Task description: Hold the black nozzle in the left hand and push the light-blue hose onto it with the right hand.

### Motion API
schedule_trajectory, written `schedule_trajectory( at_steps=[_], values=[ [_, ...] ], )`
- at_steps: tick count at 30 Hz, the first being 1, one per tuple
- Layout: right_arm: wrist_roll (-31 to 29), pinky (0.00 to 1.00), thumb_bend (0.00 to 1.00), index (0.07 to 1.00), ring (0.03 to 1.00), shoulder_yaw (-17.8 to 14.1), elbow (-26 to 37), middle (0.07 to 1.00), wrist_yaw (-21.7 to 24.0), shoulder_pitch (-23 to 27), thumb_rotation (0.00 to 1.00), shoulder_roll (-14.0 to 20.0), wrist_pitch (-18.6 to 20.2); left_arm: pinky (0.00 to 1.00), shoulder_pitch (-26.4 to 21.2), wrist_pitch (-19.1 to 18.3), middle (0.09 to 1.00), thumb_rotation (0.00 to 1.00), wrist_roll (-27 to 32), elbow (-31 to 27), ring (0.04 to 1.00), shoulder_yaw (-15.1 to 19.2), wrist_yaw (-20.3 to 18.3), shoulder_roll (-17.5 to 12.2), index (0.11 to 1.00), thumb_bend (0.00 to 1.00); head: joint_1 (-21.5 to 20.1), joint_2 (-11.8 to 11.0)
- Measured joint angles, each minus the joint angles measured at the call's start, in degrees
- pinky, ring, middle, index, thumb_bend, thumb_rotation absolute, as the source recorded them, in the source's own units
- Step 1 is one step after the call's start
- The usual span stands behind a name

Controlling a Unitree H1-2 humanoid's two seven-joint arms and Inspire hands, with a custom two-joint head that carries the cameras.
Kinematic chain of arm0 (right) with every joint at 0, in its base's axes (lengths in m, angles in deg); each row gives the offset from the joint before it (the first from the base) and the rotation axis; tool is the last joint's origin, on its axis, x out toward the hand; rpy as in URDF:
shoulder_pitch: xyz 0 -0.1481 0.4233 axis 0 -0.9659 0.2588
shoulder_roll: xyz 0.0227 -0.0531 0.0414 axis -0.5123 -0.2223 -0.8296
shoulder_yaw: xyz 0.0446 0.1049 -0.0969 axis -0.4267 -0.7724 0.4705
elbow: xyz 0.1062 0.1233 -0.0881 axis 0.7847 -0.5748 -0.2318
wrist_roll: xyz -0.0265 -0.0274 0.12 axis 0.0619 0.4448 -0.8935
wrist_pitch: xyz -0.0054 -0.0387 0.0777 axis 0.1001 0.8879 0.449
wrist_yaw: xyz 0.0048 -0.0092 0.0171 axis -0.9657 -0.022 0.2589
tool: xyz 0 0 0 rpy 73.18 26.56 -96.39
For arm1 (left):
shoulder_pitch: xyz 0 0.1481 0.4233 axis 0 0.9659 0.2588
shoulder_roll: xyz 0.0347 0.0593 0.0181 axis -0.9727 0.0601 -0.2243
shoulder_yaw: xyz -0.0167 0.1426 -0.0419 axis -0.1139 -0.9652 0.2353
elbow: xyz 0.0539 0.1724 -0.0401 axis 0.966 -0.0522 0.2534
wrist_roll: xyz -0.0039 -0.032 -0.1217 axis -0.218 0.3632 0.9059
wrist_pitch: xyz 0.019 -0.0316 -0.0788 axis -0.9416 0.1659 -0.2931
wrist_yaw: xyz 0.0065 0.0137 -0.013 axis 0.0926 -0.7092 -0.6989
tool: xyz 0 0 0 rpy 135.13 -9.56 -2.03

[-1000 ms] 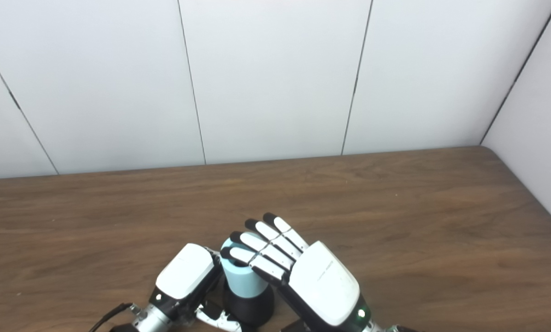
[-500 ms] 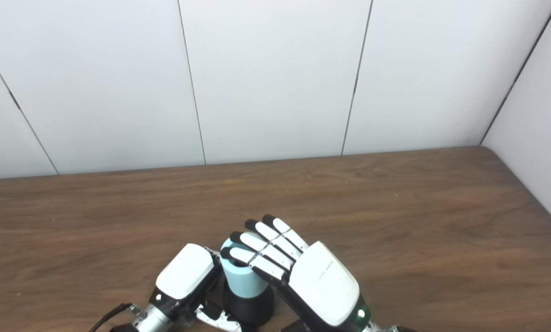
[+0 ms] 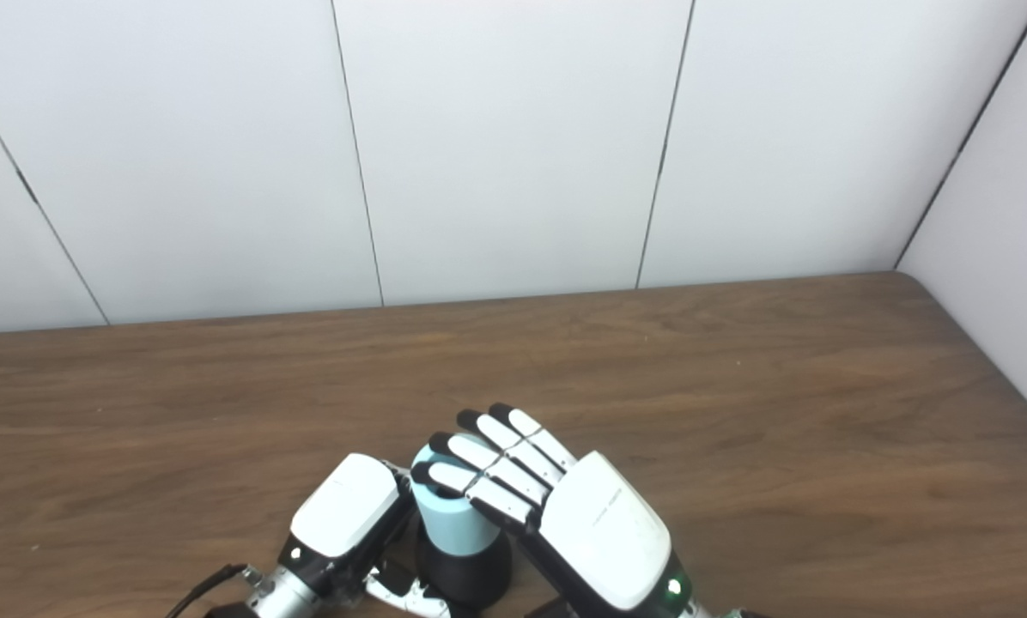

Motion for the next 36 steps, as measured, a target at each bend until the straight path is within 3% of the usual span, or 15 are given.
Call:
schedule_trajectory(
  at_steps=[36],
  values=[
    [-0.03,0.94,0.79,0.774,0.923,0.17,0.00,0.846,-0.53,-0.51,0.68,0.00,0.13,0.10,0.02,0.67,0.471,0.00,-0.11,0.02,0.140,-0.01,0.11,-0.01,0.479,0.52,0.09,0.09]
  ],
)
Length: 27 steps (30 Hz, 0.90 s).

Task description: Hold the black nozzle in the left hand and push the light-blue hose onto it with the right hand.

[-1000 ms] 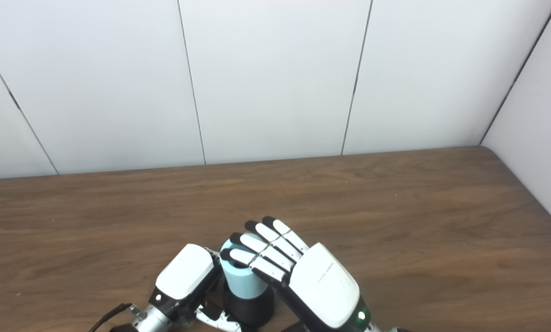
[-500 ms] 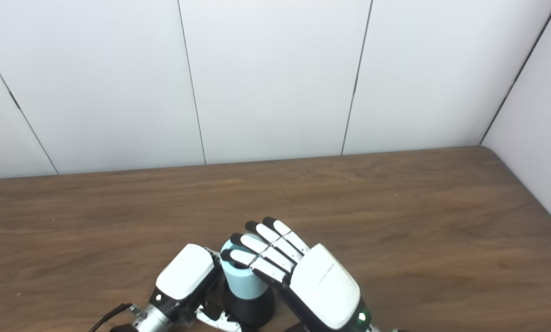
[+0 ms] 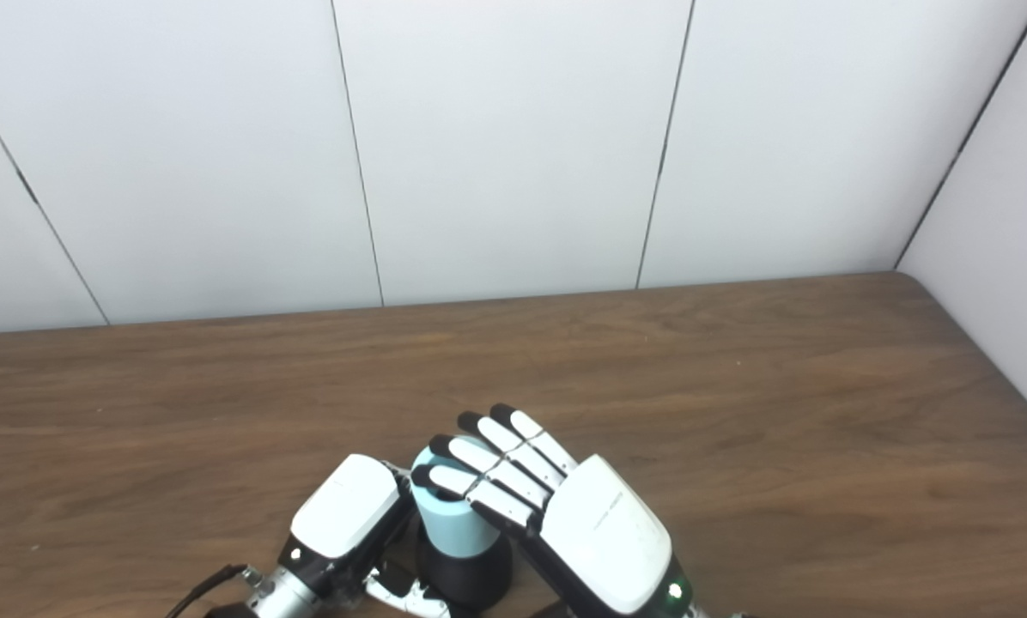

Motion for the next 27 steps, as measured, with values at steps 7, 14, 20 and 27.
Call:
schedule_trajectory(
  at_steps=[7,14,20,27],
  values=[
    [0.00,0.94,0.79,0.773,0.918,0.12,0.00,0.842,-0.13,-0.02,0.69,0.00,0.01,0.10,0.01,-0.01,0.471,0.00,-0.01,0.00,0.143,0.00,0.00,0.00,0.479,0.52,0.00,0.00],
    [0.00,0.92,0.79,0.764,0.909,0.22,0.00,0.835,-0.14,-0.04,0.68,0.00,0.02,0.11,0.03,-0.04,0.471,0.00,-0.01,0.00,0.143,0.03,-0.03,0.00,0.479,0.52,0.00,0.00],
    [-0.13,0.92,0.80,0.761,0.907,0.27,0.00,0.834,-0.18,-0.02,0.67,0.00,0.03,0.10,0.04,-0.01,0.471,0.00,-0.01,0.00,0.138,0.04,-0.03,-0.01,0.479,0.52,0.00,0.00],
    [-0.23,0.92,0.80,0.759,0.901,0.30,0.00,0.830,-0.18,-0.02,0.68,0.02,0.02,0.10,0.07,-0.18,0.471,0.00,0.00,-0.03,0.141,0.10,-0.12,0.00,0.479,0.52,-0.09,0.00]
  ],
)
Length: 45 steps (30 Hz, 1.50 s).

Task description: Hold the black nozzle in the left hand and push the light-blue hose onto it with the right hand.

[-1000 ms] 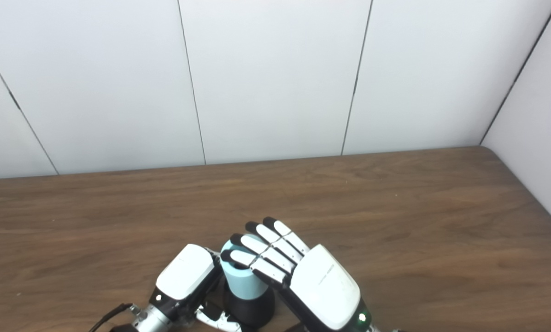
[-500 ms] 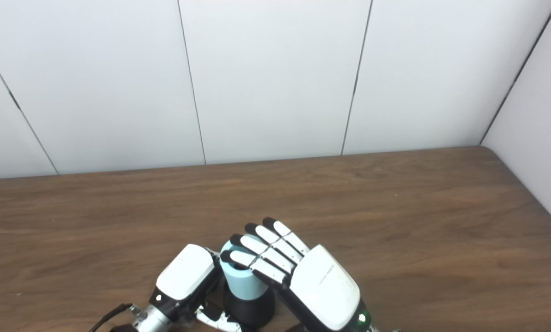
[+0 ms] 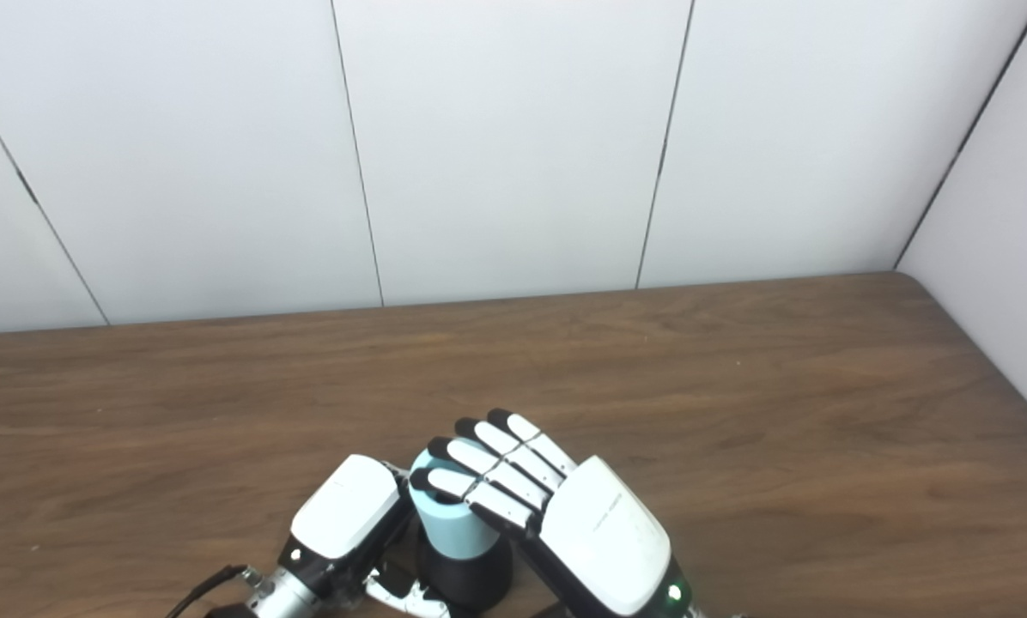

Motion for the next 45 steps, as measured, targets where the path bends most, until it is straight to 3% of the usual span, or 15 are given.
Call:
schedule_trajectory(
  at_steps=[45],
  values=[
    [-0.05,0.93,0.78,0.784,0.927,-0.49,0.14,0.852,-1.43,-1.70,0.67,0.04,-0.12,0.11,0.01,-0.18,0.471,0.00,0.37,0.10,0.151,0.10,-0.72,0.06,0.480,0.52,-0.09,0.00]
  ],
)
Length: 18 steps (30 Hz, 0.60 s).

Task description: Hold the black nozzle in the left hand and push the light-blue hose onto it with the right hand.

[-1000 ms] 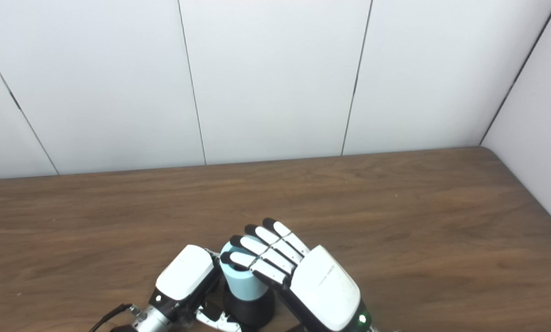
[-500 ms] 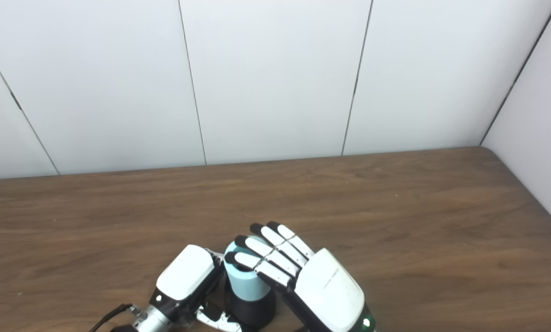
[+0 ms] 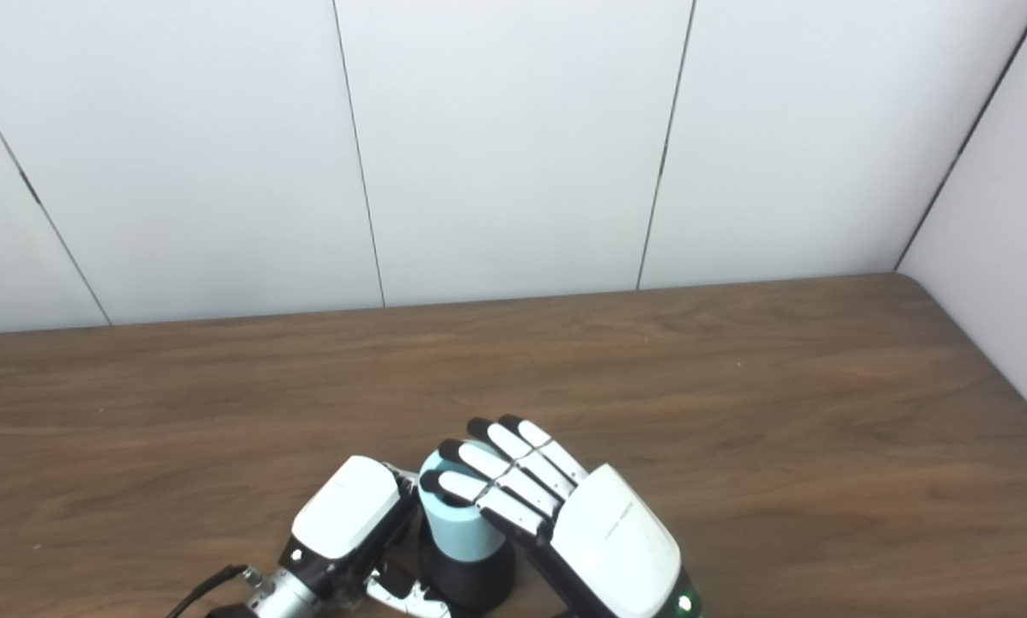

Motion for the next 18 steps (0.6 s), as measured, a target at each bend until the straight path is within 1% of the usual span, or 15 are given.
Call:
schedule_trajectory(
  at_steps=[5,7,10,18],
  values=[
    [0.00,0.93,0.78,0.779,0.927,0.02,0.03,0.849,0.00,-0.01,0.67,0.00,0.01,0.11,0.00,-0.03,0.471,0.00,0.00,-0.01,0.155,0.01,-0.04,0.00,0.480,0.52,0.00,0.00],
    [0.00,0.90,0.79,0.773,0.918,0.03,0.03,0.841,0.00,-0.01,0.66,0.01,0.01,0.11,0.00,-0.16,0.471,0.00,0.06,-0.07,0.155,0.04,-0.15,0.00,0.480,0.52,0.00,0.00],
    [0.00,0.91,0.79,0.777,0.926,0.13,0.05,0.845,0.00,0.00,0.66,0.02,0.08,0.11,0.03,-0.33,0.471,0.00,0.11,-0.16,0.151,0.05,-0.22,0.00,0.480,0.52,0.00,0.00],
    [0.00,0.90,0.80,0.771,0.917,0.21,0.07,0.839,0.01,-0.02,0.64,0.11,0.18,0.11,0.03,-0.33,0.471,0.00,0.26,-0.16,0.149,0.07,-0.24,-0.01,0.480,0.52,0.00,0.00]
  ],
)
